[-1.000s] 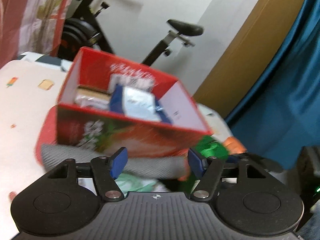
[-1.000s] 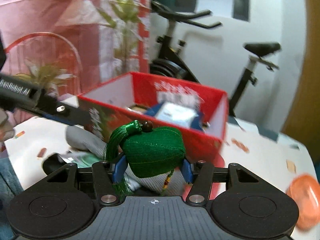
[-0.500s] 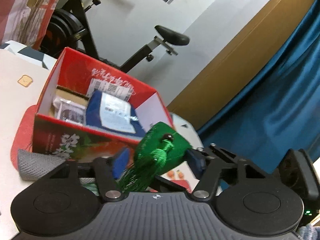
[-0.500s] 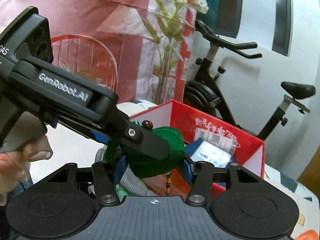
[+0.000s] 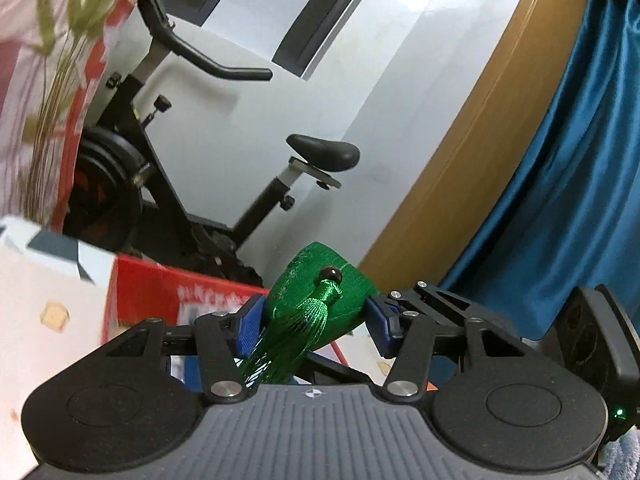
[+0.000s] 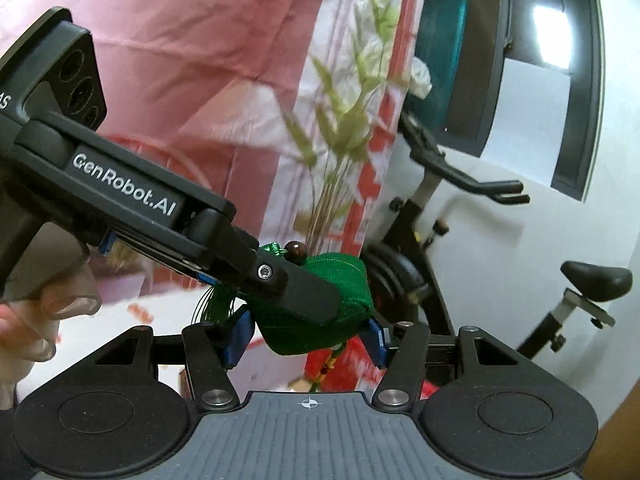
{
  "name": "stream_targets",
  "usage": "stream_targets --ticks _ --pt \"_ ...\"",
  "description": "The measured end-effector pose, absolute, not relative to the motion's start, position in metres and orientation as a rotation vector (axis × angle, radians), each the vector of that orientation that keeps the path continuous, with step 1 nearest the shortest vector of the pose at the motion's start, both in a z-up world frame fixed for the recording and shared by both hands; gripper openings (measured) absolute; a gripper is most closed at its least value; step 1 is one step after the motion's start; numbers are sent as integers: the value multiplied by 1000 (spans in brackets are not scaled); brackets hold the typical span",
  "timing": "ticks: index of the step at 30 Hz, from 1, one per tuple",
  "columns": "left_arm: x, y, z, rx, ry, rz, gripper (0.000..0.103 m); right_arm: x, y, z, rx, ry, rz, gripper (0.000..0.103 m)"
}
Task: Organize soft objects
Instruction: 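Carry the green pouch with the right gripper over the red box, then lower the green pouch into the red box and open the right gripper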
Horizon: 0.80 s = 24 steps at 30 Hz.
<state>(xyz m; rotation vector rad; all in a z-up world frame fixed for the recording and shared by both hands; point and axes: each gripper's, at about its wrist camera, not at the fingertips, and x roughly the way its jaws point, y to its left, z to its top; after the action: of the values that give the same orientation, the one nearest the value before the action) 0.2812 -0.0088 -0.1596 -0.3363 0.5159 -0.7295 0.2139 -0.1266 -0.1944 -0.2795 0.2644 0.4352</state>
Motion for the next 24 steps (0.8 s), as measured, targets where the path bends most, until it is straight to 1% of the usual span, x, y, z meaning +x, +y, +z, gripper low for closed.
stream_targets --ticks 2,5,9,13,17,20,24 --pt "294 -12 -162 -327 537 -721 58 230 -130 -191 -252 256 439 54" --pt "312 -12 -178 -310 602 -699 58 257 -134 -200 -203 295 446 54" --pt "336 -9 -215 -329 716 -646 58 288 -133 -231 -158 412 468 54" --pt "356 -5 -245 -358 804 -598 58 322 -129 -262 -118 585 518 54" --pt "370 -1 -258 -355 832 -572 58 349 -123 -281 -115 701 544 54" --pt "378 0 -262 -347 838 -548 58 367 -118 -288 -87 770 535 57" --pt "383 -3 -260 -320 821 -511 58 387 -115 -296 -71 838 490 58"
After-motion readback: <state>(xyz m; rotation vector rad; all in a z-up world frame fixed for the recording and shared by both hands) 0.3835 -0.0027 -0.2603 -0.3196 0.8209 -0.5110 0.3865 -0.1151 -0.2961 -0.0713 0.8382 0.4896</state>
